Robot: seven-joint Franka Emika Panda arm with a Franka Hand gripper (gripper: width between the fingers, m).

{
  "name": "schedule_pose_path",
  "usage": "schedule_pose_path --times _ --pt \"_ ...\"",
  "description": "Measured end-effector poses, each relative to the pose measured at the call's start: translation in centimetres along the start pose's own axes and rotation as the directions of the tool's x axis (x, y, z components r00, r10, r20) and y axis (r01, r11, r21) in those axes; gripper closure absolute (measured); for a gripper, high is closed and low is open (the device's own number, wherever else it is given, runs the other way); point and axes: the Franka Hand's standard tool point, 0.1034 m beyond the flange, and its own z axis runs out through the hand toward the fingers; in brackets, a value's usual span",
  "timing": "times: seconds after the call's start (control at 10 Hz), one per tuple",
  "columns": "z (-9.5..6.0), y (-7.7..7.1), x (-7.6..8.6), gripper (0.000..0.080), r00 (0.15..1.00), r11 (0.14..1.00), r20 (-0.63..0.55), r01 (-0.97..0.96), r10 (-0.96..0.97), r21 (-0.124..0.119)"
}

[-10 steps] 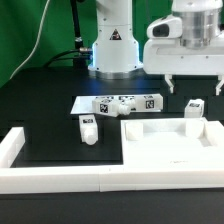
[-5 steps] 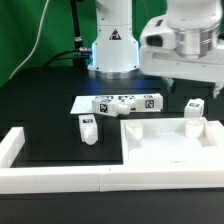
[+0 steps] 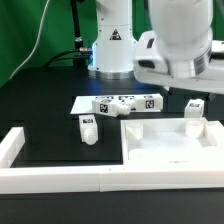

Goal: Assemble one leg

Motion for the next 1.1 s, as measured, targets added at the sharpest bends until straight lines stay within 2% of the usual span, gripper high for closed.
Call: schedule_pose_path --times 0.1,0.4,0.5,0.6,0.7,0.8,0.9,1.1 --pt "-0.5 0.0 0.2 0.0150 1.000 1.000 -0.006 -0.003 0.003 -0.001" --pt "-0.2 0.1 0.3 0.0150 1.000 1.000 -0.007 -0.006 0.006 -0.001" --pt "0.2 -0.1 0.3 0.0150 0.999 0.999 0.020 -0.026 0.026 0.036" --pt "0.6 -0.2 0.5 0.0150 0.998 0.998 0.039 -0.043 0.041 0.053" --pt "1.1 -0.4 0.8 0.0150 0.998 0.997 0.047 -0.043 0.040 0.057" --pt "1.7 -0.3 1.1 0.0150 0.997 0.995 0.065 -0.053 0.048 0.080" --pt "2.4 -0.1 1.4 0.0150 0.996 0.995 0.075 -0.062 0.056 0.082" --pt "3.6 -0.8 1.1 0.0150 0.996 0.996 0.081 -0.048 0.042 0.073"
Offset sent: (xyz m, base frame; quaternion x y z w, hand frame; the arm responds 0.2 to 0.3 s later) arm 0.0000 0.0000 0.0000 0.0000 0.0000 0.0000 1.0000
